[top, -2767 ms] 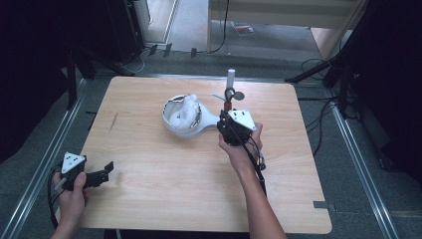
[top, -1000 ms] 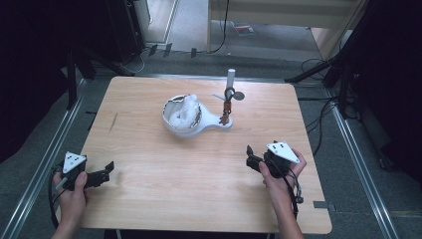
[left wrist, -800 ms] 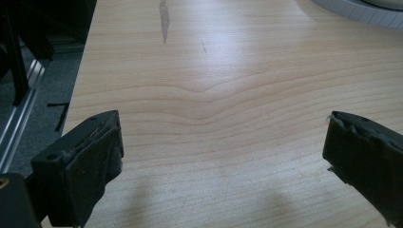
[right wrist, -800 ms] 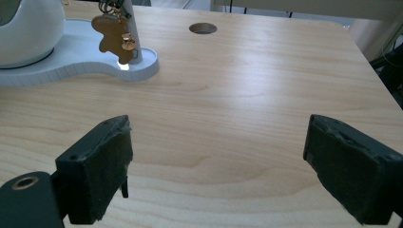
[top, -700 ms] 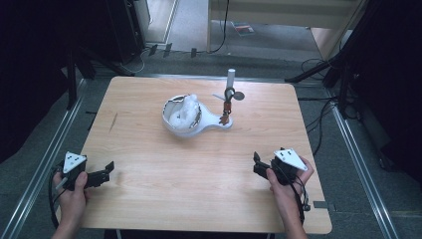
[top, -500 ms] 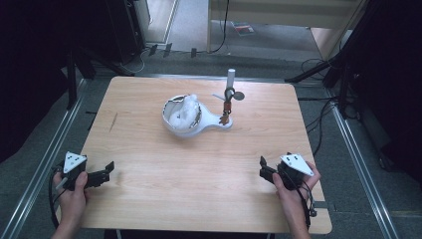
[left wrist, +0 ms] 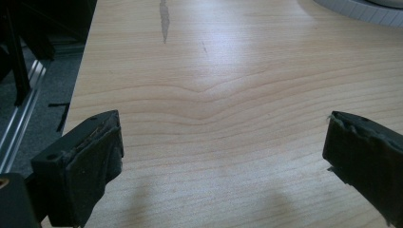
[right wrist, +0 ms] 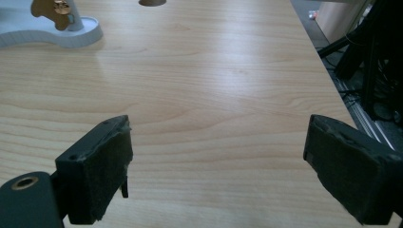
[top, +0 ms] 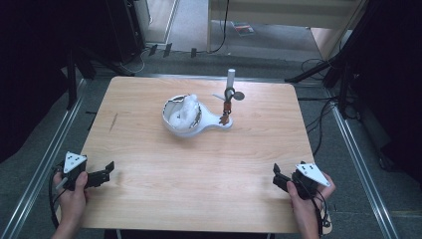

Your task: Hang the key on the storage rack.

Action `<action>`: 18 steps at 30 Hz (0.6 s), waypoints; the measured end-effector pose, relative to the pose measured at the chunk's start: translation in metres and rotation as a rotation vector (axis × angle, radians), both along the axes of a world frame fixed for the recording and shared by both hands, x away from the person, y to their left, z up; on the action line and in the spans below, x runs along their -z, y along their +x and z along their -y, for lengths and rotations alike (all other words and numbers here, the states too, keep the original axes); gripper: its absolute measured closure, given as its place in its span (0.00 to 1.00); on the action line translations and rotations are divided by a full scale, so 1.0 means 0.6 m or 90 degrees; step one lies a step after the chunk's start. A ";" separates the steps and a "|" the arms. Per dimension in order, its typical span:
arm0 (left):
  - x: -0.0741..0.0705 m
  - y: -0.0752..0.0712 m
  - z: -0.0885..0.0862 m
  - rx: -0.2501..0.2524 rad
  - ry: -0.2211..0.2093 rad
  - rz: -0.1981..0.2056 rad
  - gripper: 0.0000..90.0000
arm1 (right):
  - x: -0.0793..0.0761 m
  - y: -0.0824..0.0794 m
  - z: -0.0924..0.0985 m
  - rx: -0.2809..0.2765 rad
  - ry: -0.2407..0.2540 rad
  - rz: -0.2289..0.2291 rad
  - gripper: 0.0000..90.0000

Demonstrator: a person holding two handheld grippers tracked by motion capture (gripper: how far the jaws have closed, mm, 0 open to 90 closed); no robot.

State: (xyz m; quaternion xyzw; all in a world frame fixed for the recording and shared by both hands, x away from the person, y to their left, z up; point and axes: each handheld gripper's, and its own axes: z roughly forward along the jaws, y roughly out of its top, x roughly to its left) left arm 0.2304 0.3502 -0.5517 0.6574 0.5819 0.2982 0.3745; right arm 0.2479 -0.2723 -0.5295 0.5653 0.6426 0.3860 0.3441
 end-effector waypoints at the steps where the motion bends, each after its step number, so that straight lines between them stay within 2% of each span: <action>1: 0.000 0.000 0.000 0.000 0.000 0.000 0.00 | 0.002 -0.004 0.008 0.007 0.004 0.002 0.10; 12: 0.000 0.000 0.000 -0.001 0.000 0.000 0.00 | 0.007 -0.030 0.054 0.035 0.001 0.008 0.11; 18: 0.000 0.000 0.000 0.000 0.001 -0.001 0.00 | 0.010 -0.045 0.076 0.038 0.002 0.005 0.11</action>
